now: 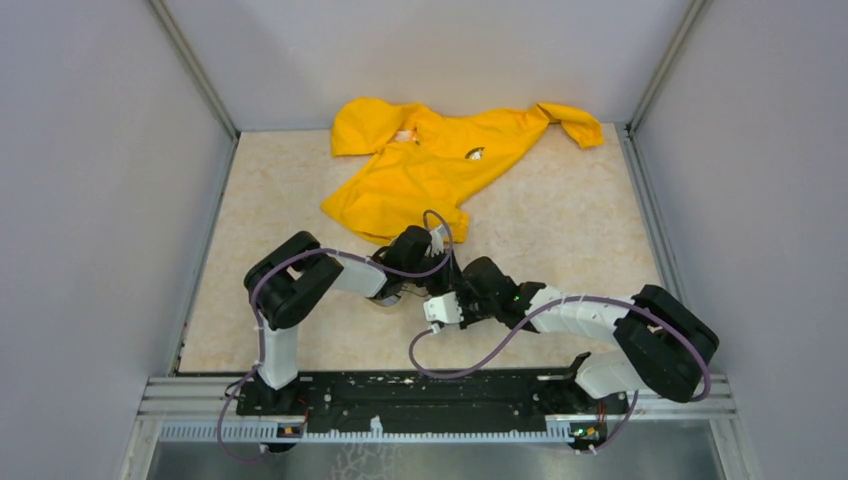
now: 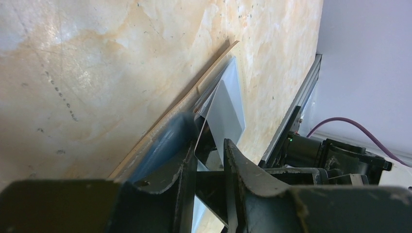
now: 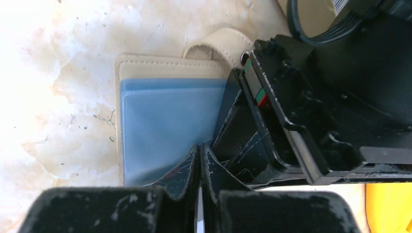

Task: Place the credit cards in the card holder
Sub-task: Insert the credit card into the card holder.

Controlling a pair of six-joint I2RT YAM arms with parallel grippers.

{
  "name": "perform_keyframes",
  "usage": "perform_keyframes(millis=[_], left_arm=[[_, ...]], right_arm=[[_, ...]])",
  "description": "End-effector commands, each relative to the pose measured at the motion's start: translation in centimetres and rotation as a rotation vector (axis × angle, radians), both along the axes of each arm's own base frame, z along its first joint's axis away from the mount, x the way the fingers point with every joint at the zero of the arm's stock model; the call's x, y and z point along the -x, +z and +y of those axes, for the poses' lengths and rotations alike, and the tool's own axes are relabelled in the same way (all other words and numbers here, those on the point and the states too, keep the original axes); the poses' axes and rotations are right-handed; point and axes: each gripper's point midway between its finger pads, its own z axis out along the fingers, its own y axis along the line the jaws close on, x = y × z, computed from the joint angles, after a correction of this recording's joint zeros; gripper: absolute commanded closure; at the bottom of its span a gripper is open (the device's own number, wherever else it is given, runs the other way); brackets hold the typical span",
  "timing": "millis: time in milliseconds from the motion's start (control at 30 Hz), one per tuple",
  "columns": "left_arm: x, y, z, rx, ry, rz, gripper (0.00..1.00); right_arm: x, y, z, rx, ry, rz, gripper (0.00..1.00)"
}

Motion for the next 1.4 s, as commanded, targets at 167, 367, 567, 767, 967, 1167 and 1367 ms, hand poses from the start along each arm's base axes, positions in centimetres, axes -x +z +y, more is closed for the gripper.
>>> perform_keyframes(millis=[167, 367, 567, 767, 967, 1167, 1367], left_arm=[[1.8, -4.7, 2.4, -0.132, -0.007, 0.118, 0.65], [1.6, -4.5, 2.4, -0.127, -0.007, 0.108, 0.65], [0.9, -2.8, 2.5, -0.115, 0.007, 0.051, 0.63], [-0.1, 0.2, 2.8, -0.109, 0.021, -0.055, 0.61], [-0.8, 3.7, 2.9, -0.071, 0.016, -0.182, 0.59], [-1.0, 7.6, 3.7, -0.013, 0.005, -0.365, 0.59], [-0.5, 11.8, 6.9, 0.016, 0.047, -0.605, 0.56]], right_arm=[[-1.5, 1.0, -1.7, 0.096, -0.034, -0.069, 1.0], [-1.6, 0.9, -2.9, 0.121, -0.06, -0.009, 1.0], [-1.5, 2.2, -2.6, 0.036, -0.079, 0.063, 1.0], [0.0, 4.5, -1.9, -0.097, -0.025, 0.177, 1.0], [0.2, 7.6, -2.0, -0.26, -0.039, 0.267, 0.96], [-0.6, 8.7, -3.2, -0.318, -0.081, 0.279, 0.87], [-1.0, 8.8, -3.5, -0.318, -0.103, 0.269, 0.77]])
